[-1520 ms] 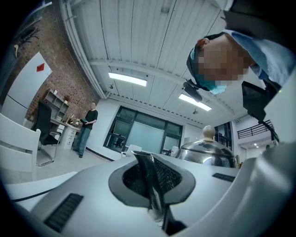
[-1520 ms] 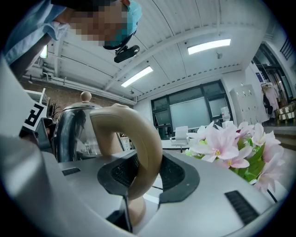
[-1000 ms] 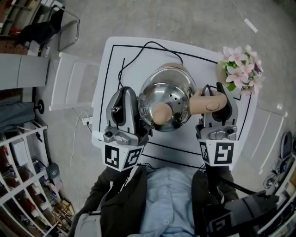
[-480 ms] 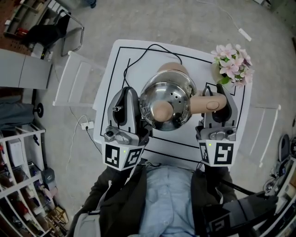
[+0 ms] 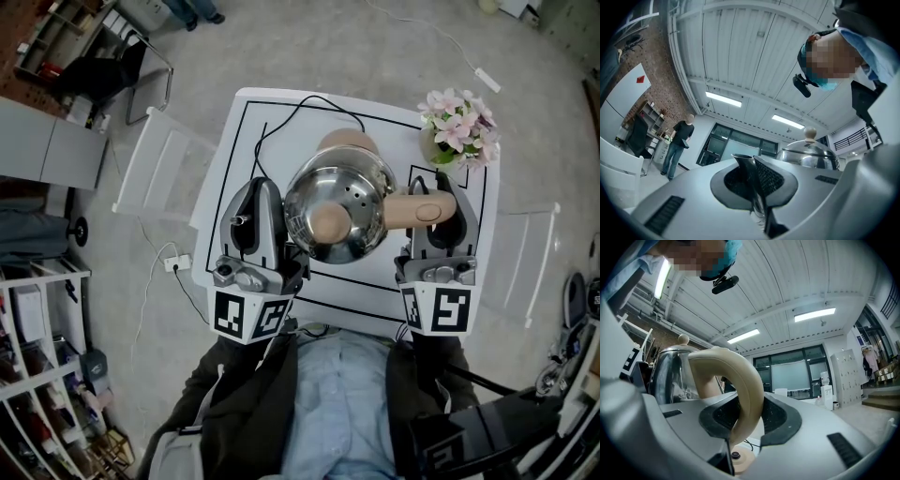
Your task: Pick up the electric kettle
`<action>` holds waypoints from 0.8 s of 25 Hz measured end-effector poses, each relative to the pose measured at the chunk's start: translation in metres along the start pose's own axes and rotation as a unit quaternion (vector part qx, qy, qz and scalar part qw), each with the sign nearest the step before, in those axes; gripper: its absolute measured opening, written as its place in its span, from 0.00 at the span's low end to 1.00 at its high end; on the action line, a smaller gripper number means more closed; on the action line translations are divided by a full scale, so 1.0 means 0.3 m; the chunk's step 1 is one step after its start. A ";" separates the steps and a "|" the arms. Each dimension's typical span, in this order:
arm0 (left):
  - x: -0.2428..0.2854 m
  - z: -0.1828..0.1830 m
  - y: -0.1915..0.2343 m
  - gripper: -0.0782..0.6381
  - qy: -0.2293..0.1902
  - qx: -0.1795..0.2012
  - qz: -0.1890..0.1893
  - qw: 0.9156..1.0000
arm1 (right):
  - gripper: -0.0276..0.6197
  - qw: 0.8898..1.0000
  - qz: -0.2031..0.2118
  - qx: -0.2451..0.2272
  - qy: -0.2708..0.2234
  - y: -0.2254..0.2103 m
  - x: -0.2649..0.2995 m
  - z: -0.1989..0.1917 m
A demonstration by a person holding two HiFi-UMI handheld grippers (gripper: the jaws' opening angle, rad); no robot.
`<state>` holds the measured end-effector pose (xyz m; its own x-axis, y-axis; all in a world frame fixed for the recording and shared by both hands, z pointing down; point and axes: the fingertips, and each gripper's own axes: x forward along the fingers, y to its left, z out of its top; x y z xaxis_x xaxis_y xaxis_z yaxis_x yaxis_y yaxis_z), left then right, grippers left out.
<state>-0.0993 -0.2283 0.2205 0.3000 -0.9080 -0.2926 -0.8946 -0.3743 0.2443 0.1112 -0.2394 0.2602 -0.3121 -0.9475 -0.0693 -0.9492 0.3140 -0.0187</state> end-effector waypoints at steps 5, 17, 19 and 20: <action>-0.037 0.036 -0.030 0.14 -0.005 0.001 -0.003 1.000 | 0.23 1.000 -0.004 -0.002 -0.006 0.013 -0.047 0.036; -0.071 0.102 -0.045 0.14 -0.022 0.003 -0.006 1.000 | 0.23 1.000 -0.003 -0.008 -0.024 0.043 -0.078 0.104; -0.076 0.112 -0.049 0.14 -0.024 0.002 -0.007 1.000 | 0.23 1.000 -0.004 -0.010 -0.025 0.047 -0.085 0.116; -0.080 0.117 -0.051 0.14 -0.024 0.002 -0.008 1.000 | 0.23 1.000 -0.005 -0.010 -0.026 0.049 -0.089 0.122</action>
<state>-0.1043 -0.1942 0.1912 0.2974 -0.8917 -0.3411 -0.8914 -0.3873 0.2355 0.1070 -0.2074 0.2253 -0.3013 -0.9458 -0.1213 -0.9529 0.3034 0.0012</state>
